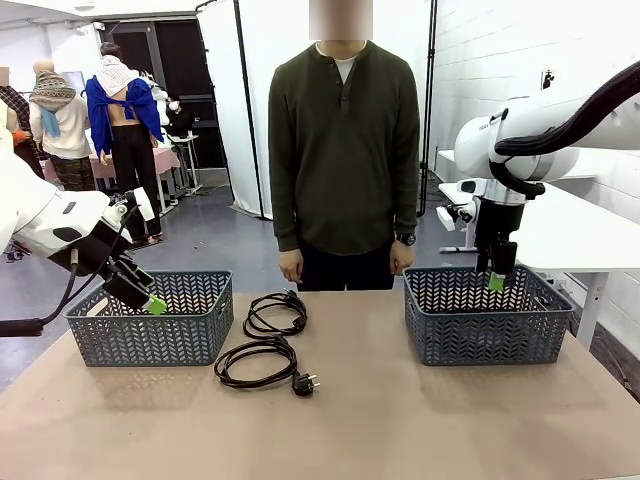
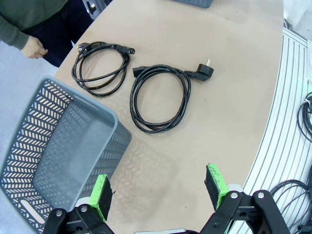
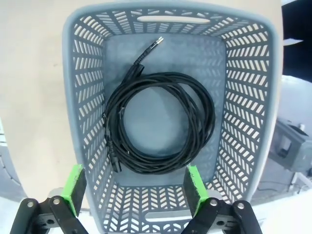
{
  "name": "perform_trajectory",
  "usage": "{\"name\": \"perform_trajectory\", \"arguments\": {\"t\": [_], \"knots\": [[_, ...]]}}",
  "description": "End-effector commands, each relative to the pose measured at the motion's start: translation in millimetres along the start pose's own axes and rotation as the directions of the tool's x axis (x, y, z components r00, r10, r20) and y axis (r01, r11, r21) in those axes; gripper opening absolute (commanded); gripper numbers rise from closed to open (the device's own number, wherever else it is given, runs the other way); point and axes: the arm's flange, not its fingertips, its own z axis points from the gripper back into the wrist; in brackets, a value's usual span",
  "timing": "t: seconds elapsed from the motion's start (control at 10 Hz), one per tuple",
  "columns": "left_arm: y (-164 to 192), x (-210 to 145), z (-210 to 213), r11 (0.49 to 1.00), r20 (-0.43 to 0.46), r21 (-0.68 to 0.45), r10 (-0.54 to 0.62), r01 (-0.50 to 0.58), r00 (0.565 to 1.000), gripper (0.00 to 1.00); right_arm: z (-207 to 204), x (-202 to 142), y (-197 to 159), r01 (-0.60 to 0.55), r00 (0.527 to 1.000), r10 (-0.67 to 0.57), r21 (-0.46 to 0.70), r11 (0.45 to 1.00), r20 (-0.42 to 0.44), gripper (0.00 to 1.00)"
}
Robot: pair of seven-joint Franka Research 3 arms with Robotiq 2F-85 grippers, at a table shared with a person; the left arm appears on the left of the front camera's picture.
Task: Organize the cables according to human instructions.
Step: Pick up a bundle of cables and place it in the basket indicated by the human.
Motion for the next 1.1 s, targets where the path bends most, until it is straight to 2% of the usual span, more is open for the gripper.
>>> {"name": "perform_trajectory", "arguments": {"t": [0.0, 0.1, 0.2, 1.0], "knots": [[3.6, -2.9, -0.7, 1.0, 0.014, -0.02, -0.009, 0.01, 1.0, 1.0, 1.2, -0.3, -4.3, 0.02, 1.0, -0.02, 0.034, 0.999, -0.002, 1.0], [3.6, -2.9, -0.7, 1.0, 0.014, -0.02, -0.009, 0.01, 1.0, 1.0, 1.4, -5.8, -2.7, 0.052, 0.999, -0.052, 0.028, 0.998, -0.006, 1.0], [3.6, -2.9, -0.7, 1.0, 0.014, -0.02, -0.009, 0.01, 1.0, 1.0, -0.1, -0.3, 0.7, 0.001, 1.0, -0.001, 0.009, 1.0, -0.001, 1.0], [3.6, -2.9, -0.7, 1.0, 0.014, -0.02, -0.009, 0.01, 1.0, 1.0, -0.4, -0.4, 1.5, 0.007, 1.0, -0.007, 0.016, 1.0, -0.001, 1.0]]}}
